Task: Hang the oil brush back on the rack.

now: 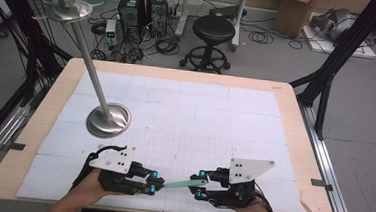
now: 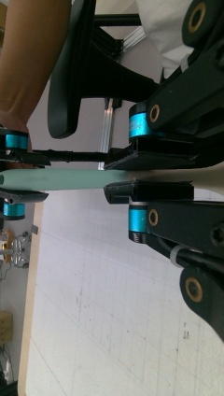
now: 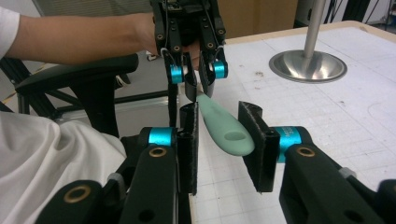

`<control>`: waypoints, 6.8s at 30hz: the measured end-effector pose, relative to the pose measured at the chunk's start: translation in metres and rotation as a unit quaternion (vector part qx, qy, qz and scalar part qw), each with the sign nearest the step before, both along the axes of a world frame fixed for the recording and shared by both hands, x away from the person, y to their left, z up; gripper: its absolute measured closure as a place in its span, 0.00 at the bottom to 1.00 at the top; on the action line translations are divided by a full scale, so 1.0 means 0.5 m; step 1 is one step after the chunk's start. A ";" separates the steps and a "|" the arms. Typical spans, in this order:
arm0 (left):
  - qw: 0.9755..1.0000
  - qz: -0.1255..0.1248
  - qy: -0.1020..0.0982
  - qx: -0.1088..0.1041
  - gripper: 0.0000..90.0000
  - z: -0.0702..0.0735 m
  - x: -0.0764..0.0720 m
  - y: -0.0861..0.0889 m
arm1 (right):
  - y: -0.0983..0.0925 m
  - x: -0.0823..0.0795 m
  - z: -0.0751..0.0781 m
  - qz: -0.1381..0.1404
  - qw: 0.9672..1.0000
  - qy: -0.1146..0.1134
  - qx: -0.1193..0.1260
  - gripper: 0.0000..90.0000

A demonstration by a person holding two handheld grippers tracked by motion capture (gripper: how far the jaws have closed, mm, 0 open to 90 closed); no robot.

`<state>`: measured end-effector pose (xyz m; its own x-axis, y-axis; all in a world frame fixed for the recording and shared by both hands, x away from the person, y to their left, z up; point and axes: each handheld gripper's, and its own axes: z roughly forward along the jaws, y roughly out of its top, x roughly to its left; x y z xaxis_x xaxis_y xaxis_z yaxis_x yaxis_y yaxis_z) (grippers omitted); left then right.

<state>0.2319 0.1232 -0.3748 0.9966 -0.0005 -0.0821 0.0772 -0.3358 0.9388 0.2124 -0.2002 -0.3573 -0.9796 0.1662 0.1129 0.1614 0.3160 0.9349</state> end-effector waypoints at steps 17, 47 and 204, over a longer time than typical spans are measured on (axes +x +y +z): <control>1.000 -0.008 -0.010 0.003 0.90 0.001 -0.005 0.003 | 0.010 -0.001 0.016 0.019 1.000 0.021 -0.002 0.84; 0.989 0.102 -0.087 0.060 0.60 0.036 -0.004 -0.028 | 0.019 0.038 0.069 -0.085 0.989 0.122 -0.021 0.84; 0.983 0.175 0.017 -0.054 0.94 0.057 0.048 0.024 | -0.073 0.010 0.036 -0.237 0.963 -0.006 0.126 0.21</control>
<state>0.2560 0.1350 -0.3463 0.9337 0.3319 -0.1346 0.2031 -0.1811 0.9622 0.2173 -0.2367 -0.3394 -0.8021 0.5636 0.1973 0.2199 -0.0283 0.9751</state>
